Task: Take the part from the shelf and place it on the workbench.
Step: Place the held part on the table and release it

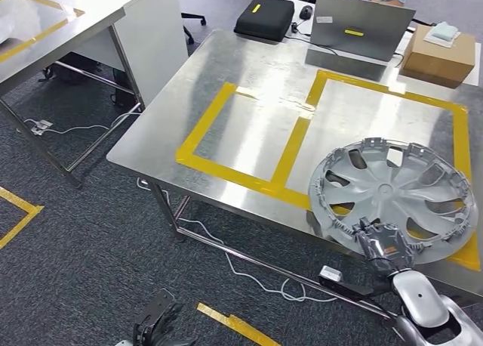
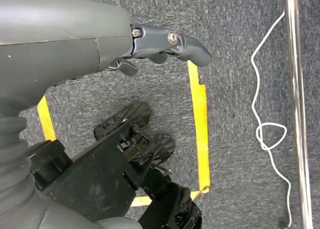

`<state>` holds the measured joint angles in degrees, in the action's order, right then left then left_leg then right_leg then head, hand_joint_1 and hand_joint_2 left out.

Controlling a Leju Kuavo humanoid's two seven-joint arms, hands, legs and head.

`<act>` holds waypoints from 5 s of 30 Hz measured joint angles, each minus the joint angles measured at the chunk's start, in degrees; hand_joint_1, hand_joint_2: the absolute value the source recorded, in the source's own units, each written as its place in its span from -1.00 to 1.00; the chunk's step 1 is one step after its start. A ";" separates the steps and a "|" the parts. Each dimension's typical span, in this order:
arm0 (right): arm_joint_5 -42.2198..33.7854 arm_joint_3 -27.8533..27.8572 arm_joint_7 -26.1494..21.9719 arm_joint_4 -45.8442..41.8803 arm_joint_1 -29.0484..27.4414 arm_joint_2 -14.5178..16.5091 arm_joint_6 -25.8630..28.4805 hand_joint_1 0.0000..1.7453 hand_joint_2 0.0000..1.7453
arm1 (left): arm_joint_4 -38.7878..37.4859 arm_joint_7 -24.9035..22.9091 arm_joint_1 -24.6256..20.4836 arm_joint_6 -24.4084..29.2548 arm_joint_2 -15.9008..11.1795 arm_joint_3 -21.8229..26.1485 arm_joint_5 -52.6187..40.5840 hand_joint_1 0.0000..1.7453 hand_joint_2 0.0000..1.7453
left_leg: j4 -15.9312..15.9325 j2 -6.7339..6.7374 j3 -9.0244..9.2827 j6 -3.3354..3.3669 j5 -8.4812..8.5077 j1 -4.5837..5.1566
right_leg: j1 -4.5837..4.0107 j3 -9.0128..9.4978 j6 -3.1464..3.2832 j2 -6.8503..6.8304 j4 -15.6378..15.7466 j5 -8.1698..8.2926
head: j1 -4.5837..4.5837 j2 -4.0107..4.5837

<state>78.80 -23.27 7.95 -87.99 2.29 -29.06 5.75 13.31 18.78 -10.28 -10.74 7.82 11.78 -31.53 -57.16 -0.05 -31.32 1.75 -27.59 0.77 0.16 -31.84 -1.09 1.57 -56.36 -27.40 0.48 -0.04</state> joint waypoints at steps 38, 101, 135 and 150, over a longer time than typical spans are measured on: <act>0.77 26.84 0.60 -1.54 -18.45 4.80 19.03 -1.00 -1.00 | 0.00 -1.84 0.23 4.84 -0.46 -1.25 0.23 -1.00 -1.00 | 0.00 -0.72 -0.36 0.02 -0.01 0.02 | -0.01 -0.14 -0.07 -0.68 -0.01 -0.19 | -0.01 0.00; -36.71 62.56 22.40 15.66 -23.27 49.18 34.18 -1.00 -1.00 | -0.04 6.66 6.91 7.62 -0.53 10.15 3.84 -1.00 -1.00 | 1.76 -0.28 0.25 1.12 0.97 -0.51 | -0.08 -1.23 -0.83 -0.76 -2.25 -2.63 | -0.21 0.00; -38.87 75.34 -17.48 67.14 -6.32 47.67 14.42 -1.00 -1.00 | -0.07 9.57 9.15 8.84 -1.75 13.00 10.77 -1.00 -1.00 | 1.83 0.81 1.19 0.76 0.04 -0.45 | 0.02 -6.06 -1.02 -1.67 -15.32 -10.12 | 0.02 0.00; -34.18 77.60 -17.03 66.58 -5.89 47.55 9.85 -1.00 -1.00 | -0.11 9.87 10.11 8.87 -2.02 16.72 12.33 -1.00 -1.00 | -13.85 0.70 -4.89 -2.38 -9.68 -0.77 | -0.19 2.33 2.17 -1.79 0.81 -1.56 | 0.48 0.00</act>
<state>44.63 54.33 -9.08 -21.41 -3.60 18.49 15.61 13.20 28.65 -0.17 -1.87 5.80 28.50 -19.20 -71.02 0.65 -36.20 -0.63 -37.27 0.01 -0.03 -29.51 1.08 -0.22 -55.55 -28.97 0.95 -0.04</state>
